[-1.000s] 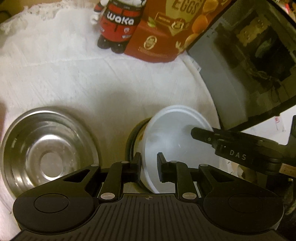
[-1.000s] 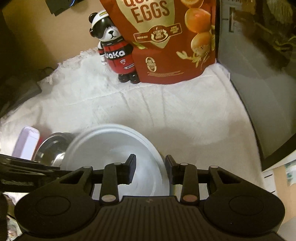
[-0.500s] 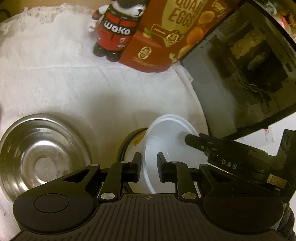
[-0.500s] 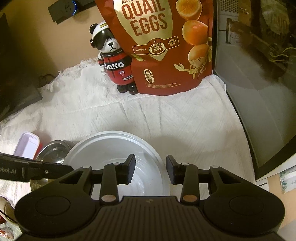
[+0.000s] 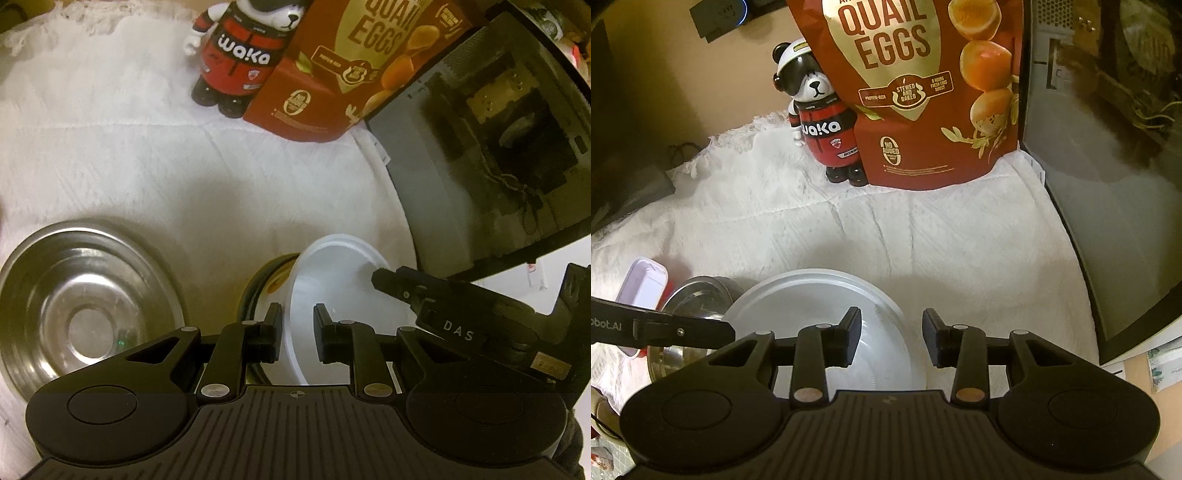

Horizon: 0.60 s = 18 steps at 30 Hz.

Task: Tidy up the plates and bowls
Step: 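Lower the white bowl into the blue bowl and open the left gripper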

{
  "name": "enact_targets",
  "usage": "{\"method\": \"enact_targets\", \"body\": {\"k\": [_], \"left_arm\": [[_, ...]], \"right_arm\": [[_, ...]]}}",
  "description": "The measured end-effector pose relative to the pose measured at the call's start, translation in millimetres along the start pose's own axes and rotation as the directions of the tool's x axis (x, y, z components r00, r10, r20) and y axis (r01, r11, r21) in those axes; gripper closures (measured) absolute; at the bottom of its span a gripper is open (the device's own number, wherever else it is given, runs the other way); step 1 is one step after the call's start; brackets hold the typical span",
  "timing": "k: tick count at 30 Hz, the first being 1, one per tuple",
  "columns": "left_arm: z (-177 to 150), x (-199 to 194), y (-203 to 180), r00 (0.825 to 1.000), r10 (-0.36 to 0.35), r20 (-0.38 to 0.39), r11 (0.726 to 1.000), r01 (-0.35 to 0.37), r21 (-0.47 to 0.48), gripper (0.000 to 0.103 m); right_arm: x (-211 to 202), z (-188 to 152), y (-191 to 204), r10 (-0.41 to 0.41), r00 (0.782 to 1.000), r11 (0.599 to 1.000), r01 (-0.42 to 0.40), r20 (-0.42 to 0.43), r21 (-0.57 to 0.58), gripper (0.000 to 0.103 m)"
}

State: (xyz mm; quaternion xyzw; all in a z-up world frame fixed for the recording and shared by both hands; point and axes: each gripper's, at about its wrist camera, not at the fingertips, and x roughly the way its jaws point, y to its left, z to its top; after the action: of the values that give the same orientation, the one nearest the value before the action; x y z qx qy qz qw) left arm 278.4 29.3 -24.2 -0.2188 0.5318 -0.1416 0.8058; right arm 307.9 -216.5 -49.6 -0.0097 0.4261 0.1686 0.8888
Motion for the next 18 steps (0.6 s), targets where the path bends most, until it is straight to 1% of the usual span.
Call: {"method": "enact_targets", "body": {"k": [4,9,10,12,13,16,18], "left_arm": [[0.1,3.9,0.6,1.0,-0.022,-0.013,1.0,0.022,0.012,0.082],[-0.2,5.2,4.7,1.0,0.014,-0.015,1.0,-0.013,0.024,0.084],[0.0,4.1,6.6,1.0,0.005,-0.017,1.0,-0.004,0.019,0.084],[0.9,1.9,9.2,0.999,-0.045,-0.028,0.999,0.045,0.001,0.083],[1.5,1.8,8.9,0.998,-0.058,-0.034,0.998,0.058,-0.002,0.082],[2.5,3.6,6.4,0.998,-0.05,-0.035,0.999,0.051,0.01,0.082],[3.6,5.6,5.2,0.998,-0.061,-0.034,0.998,0.062,0.01,0.081]], "right_arm": [[-0.3,-0.6,-0.3,-0.012,1.0,1.0,0.012,0.002,0.006,0.066],[2.0,-2.5,-1.0,-0.033,0.999,0.999,0.033,-0.005,0.014,0.066],[2.5,-3.3,-1.0,-0.032,0.999,0.999,0.032,-0.009,0.018,0.066],[3.5,-6.4,0.2,-0.028,1.0,0.999,0.028,-0.014,0.027,0.065],[3.6,-7.3,1.5,-0.035,0.999,0.999,0.035,-0.011,0.025,0.064],[4.3,-6.5,1.5,-0.043,0.999,0.998,0.043,-0.015,0.038,0.064],[2.7,-6.2,0.1,-0.043,0.999,0.998,0.044,-0.012,0.046,0.064]]}}
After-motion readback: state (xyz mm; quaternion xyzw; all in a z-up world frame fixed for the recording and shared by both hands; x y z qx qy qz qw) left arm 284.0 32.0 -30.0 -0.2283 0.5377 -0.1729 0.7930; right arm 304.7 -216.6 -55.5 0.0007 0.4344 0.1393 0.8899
